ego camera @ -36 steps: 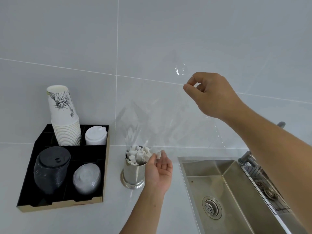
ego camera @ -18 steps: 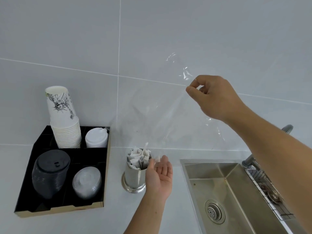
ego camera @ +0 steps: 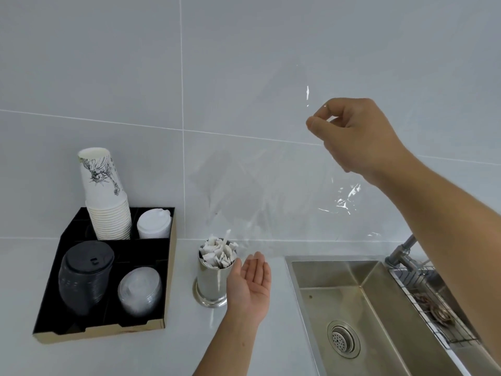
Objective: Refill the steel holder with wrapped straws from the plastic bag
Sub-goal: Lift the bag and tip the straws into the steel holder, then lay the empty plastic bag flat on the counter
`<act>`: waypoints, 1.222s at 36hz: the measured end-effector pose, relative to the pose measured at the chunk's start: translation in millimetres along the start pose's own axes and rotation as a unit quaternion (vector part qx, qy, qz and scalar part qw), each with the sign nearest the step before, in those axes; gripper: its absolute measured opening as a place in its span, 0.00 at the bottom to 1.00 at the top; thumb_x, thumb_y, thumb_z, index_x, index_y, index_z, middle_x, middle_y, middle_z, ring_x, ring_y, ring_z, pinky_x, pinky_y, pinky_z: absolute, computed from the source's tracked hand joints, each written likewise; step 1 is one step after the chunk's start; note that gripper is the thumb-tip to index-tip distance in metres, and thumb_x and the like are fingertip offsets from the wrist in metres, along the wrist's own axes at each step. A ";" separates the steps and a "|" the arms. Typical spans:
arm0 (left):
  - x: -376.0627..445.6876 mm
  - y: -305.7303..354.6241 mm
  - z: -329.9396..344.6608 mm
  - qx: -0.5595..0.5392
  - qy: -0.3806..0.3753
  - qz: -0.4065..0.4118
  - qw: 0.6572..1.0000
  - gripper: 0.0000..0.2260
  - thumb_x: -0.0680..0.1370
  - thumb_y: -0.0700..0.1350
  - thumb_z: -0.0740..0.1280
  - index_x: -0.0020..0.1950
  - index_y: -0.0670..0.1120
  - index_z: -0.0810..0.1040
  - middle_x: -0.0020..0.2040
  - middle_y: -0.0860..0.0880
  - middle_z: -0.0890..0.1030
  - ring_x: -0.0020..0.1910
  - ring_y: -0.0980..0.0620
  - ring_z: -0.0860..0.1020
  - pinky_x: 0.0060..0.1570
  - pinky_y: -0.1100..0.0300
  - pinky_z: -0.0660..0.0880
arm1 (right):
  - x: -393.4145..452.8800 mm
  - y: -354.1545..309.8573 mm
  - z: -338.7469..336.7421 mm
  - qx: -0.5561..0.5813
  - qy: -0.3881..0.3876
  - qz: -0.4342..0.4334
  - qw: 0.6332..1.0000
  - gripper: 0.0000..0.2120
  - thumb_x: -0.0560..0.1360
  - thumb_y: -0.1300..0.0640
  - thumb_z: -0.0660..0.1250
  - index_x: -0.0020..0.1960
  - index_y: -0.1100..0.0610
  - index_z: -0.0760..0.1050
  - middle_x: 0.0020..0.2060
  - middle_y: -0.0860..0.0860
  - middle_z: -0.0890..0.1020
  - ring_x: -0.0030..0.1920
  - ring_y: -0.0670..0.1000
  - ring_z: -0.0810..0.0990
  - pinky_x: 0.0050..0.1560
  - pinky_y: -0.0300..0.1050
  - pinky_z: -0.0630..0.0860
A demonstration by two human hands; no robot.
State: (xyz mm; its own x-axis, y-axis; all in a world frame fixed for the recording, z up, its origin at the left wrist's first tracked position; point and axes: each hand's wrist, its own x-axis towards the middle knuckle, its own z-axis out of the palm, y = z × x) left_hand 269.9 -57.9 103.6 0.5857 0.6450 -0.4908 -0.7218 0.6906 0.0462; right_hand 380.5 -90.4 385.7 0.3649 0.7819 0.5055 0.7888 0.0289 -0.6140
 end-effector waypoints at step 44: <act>-119.5 63.3 -57.0 0.339 -0.001 0.178 0.924 0.15 0.60 0.44 0.75 0.44 0.46 0.78 0.37 0.50 0.84 0.32 0.56 0.82 0.33 0.62 0.80 | -158.4 168.8 -42.8 0.203 0.084 0.219 0.951 0.07 0.77 0.55 0.67 0.42 0.55 0.79 0.19 0.44 0.66 0.18 0.46 0.61 0.22 0.34 0.61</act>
State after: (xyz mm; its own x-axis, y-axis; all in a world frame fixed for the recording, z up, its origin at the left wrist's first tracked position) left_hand 133.2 -109.9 115.5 0.3563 0.8713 -0.3374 -0.4734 0.4797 0.7388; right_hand 477.0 -236.0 227.9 0.7147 0.6653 0.2158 0.2990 -0.0117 -0.9542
